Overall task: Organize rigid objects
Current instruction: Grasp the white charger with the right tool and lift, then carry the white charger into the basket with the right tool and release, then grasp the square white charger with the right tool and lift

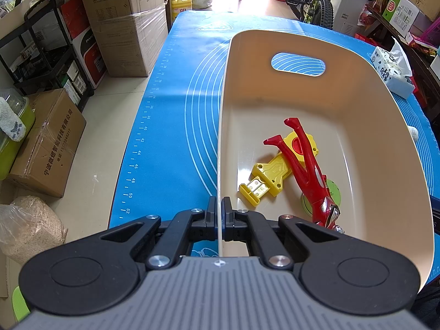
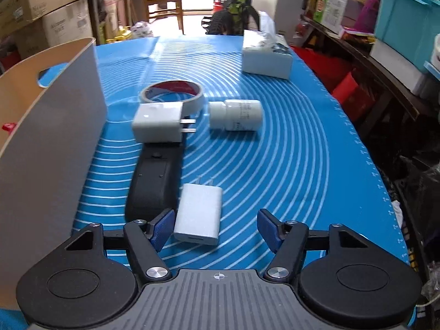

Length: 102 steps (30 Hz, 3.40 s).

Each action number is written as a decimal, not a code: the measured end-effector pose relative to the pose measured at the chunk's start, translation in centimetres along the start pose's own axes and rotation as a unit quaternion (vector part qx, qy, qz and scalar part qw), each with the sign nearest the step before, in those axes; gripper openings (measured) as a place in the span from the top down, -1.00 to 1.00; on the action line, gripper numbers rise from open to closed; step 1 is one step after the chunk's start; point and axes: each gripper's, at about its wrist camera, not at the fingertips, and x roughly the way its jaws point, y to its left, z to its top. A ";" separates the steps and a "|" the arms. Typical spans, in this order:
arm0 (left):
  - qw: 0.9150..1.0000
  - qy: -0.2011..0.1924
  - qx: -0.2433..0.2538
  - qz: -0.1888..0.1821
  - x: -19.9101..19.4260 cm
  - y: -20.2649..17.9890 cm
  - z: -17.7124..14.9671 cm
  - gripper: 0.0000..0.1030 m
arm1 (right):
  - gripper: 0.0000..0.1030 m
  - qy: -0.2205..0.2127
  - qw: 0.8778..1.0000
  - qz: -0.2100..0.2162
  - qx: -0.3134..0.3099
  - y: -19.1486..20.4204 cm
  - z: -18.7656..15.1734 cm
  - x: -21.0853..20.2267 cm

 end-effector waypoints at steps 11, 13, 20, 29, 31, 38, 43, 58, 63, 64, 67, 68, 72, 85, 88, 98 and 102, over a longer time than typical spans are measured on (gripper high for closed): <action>1.000 0.000 0.000 0.000 0.0 0.0 0.0 0.93 | 0.01 -0.016 0.998 0.047 -0.028 -0.1 0.5 1.6; 1.000 0.000 0.001 0.001 0.0 0.1 0.0 0.93 | 0.17 -0.016 0.998 0.056 -0.037 0.0 0.6 1.6; 1.000 0.000 0.001 0.001 0.0 0.1 0.0 0.93 | 0.17 -0.030 0.998 0.050 -0.026 -0.2 0.3 0.7; 1.000 0.001 0.000 0.001 0.1 0.1 0.0 0.93 | 0.17 -0.089 0.995 0.047 -0.030 0.2 2.9 -4.2; 1.000 0.001 0.000 0.001 0.1 0.1 0.0 0.93 | 0.17 -0.110 0.992 0.053 -0.036 0.9 4.0 -5.7; 1.000 0.001 0.001 0.001 0.1 0.1 0.0 0.93 | 0.17 -0.173 0.978 0.095 -0.071 5.0 7.7 -10.1; 1.000 0.001 0.001 0.001 0.1 0.1 0.0 0.93 | 0.17 -0.188 0.970 0.126 -0.094 8.6 9.2 -10.8; 1.000 0.000 0.004 0.002 0.1 0.0 -0.1 0.93 | 0.17 -0.112 0.961 0.149 -0.205 18.2 6.5 -7.2; 1.000 0.000 0.005 0.002 0.1 0.0 -0.1 0.93 | 0.18 -0.063 0.963 0.155 -0.211 19.4 5.8 -5.2; 1.000 0.000 0.005 0.002 0.1 0.0 -0.1 0.93 | 0.18 -0.050 0.963 0.156 -0.213 19.6 5.7 -4.8; 1.000 0.000 0.005 0.002 0.1 0.0 -0.1 0.93 | 0.18 -0.011 0.965 0.157 -0.208 19.9 5.3 -3.8; 1.000 0.000 0.005 0.002 0.1 0.0 -0.1 0.93 | 0.18 -0.002 0.965 0.155 -0.210 20.1 5.2 -3.5; 1.000 0.000 0.005 0.002 0.1 0.0 -0.1 0.93 | 0.17 0.009 0.965 0.155 -0.213 20.3 5.5 -3.4; 1.000 0.000 0.007 0.003 0.0 -0.2 -0.2 0.93 | -0.02 -0.034 0.969 0.172 -0.175 17.9 6.1 -4.7; 1.000 0.000 0.006 0.003 0.0 -0.2 -0.1 0.93 | -0.02 -0.055 0.970 0.173 -0.163 16.9 6.6 -5.8; 1.000 0.001 0.007 0.003 0.1 -0.1 -0.1 0.93 | -0.37 -0.125 0.977 0.132 -0.114 11.4 8.8 -7.5; 1.000 0.001 0.007 0.001 0.1 0.0 -0.1 0.93 | -0.48 -0.123 0.981 0.125 -0.089 8.5 9.7 -6.8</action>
